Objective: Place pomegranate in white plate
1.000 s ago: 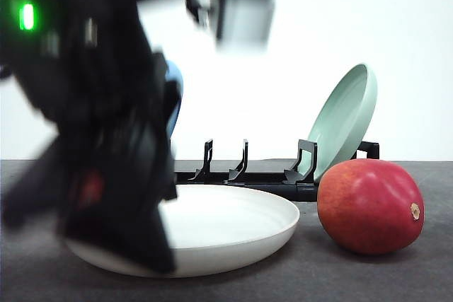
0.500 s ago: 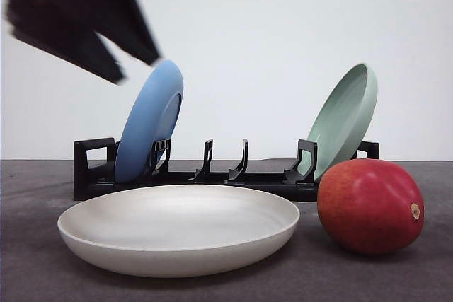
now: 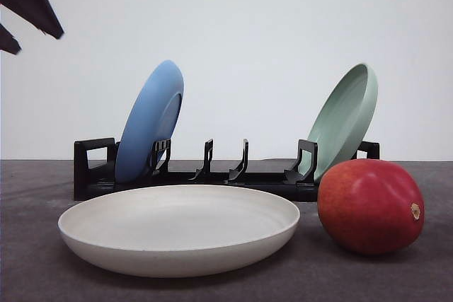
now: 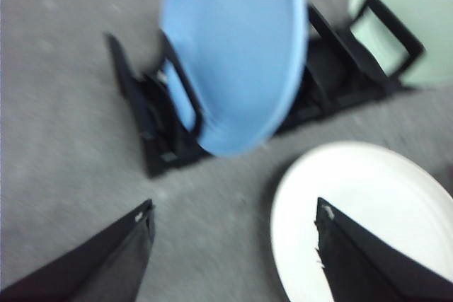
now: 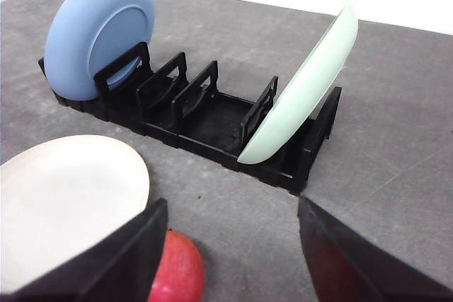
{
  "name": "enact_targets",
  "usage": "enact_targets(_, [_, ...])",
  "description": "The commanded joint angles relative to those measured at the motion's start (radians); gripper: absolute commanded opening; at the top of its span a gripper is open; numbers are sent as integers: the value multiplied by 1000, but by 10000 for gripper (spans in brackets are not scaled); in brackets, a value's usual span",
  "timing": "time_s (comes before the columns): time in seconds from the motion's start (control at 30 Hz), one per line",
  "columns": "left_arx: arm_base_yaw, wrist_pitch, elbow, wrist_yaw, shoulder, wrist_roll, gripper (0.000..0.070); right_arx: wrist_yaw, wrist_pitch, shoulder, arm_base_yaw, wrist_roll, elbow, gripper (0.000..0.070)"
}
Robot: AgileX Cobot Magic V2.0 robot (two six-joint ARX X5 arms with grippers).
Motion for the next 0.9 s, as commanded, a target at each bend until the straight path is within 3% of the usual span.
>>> enact_targets(0.0, [11, 30, -14, 10, -4, -27, 434, -2, 8, 2, 6, 22, 17, 378])
enact_targets(0.33, [68, 67, -108, 9, -85, -101, 429, -11, -4, 73, 72, 99, 20, 382])
enact_targets(0.63, [68, 30, -108, 9, -93, -99, 429, 75, -61, 311, 228, 311, 76, 383])
enact_targets(0.77, [68, 28, -108, 9, -93, -99, 429, 125, -115, 458, 288, 344, 141, 388])
enact_targets(0.87, [68, 25, -108, 9, -93, -96, 429, 164, -122, 560, 326, 344, 191, 493])
